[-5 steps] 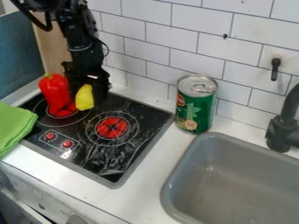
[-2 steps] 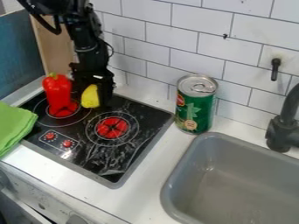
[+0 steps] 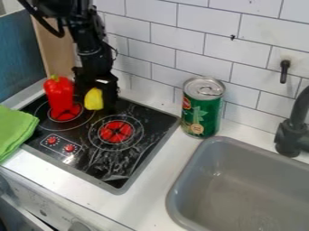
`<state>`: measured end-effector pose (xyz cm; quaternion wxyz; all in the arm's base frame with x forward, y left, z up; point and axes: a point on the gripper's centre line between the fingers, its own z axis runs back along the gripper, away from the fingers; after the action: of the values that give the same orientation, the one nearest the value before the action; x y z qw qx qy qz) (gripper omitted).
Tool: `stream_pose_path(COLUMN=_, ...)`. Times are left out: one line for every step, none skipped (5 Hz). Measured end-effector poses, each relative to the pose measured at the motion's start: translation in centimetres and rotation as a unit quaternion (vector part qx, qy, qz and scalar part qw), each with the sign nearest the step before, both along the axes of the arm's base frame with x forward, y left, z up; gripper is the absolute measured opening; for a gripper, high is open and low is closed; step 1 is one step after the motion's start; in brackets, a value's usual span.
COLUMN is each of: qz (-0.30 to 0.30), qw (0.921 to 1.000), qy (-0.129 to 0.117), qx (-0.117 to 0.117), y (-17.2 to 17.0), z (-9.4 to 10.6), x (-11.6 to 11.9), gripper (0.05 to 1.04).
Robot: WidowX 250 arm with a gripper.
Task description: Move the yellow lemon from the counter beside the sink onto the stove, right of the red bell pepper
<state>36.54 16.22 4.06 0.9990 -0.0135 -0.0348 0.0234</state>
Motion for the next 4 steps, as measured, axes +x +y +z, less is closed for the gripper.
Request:
stream_pose_path(qz=0.003, qw=1.0, qy=0.0, qx=0.001, y=0.0, z=-0.2, x=-0.1, gripper=1.007)
stream_pose_path(qz=0.001, qw=1.0, qy=0.005, qx=0.002, y=-0.3, z=-0.1, x=0.0, gripper=1.005)
stream_pose_path(qz=-0.02, qw=0.9997, qy=-0.004, qx=0.011, y=-1.4, z=0.9, x=1.2, gripper=1.005)
stream_pose_path(qz=-0.029, qw=0.9993, qy=-0.011, qx=0.02, y=-1.2, z=2.2, x=2.1, gripper=1.005)
